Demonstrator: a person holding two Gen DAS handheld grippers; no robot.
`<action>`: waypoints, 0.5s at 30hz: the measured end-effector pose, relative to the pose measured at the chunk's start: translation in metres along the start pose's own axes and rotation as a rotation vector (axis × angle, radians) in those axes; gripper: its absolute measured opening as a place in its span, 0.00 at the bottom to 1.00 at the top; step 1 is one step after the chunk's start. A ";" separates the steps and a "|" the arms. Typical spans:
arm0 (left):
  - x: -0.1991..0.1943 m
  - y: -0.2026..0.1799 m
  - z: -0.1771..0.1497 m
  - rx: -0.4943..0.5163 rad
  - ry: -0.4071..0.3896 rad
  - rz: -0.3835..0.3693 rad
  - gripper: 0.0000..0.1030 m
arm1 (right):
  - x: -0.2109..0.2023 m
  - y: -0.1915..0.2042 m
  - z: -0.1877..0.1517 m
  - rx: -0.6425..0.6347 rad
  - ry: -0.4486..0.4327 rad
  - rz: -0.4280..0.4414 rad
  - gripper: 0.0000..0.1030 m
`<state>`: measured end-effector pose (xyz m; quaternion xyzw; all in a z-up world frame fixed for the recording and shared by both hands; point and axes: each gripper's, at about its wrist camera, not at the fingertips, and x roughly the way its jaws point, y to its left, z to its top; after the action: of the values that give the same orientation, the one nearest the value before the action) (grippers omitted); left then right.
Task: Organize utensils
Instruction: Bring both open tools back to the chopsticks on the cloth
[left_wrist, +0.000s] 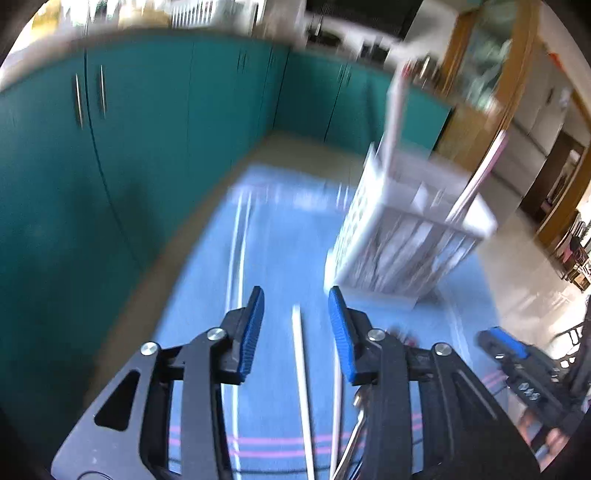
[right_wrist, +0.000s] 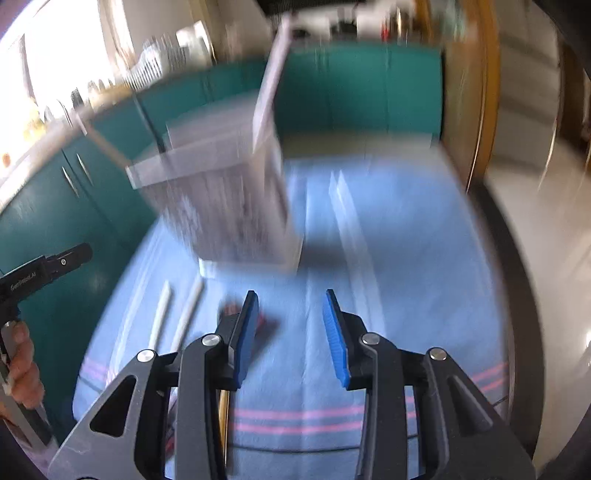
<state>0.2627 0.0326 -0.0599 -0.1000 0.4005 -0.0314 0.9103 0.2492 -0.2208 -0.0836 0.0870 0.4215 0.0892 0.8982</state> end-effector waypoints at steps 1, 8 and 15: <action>0.013 0.001 -0.009 -0.004 0.048 -0.002 0.28 | 0.017 0.001 -0.006 0.012 0.052 0.030 0.34; 0.051 -0.006 -0.042 0.059 0.168 0.035 0.28 | 0.069 0.012 -0.013 0.064 0.170 0.083 0.31; 0.062 -0.004 -0.046 0.066 0.198 0.044 0.30 | 0.074 0.017 -0.008 0.105 0.185 0.166 0.12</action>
<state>0.2711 0.0126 -0.1341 -0.0575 0.4894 -0.0343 0.8695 0.2882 -0.1858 -0.1399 0.1599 0.4980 0.1488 0.8392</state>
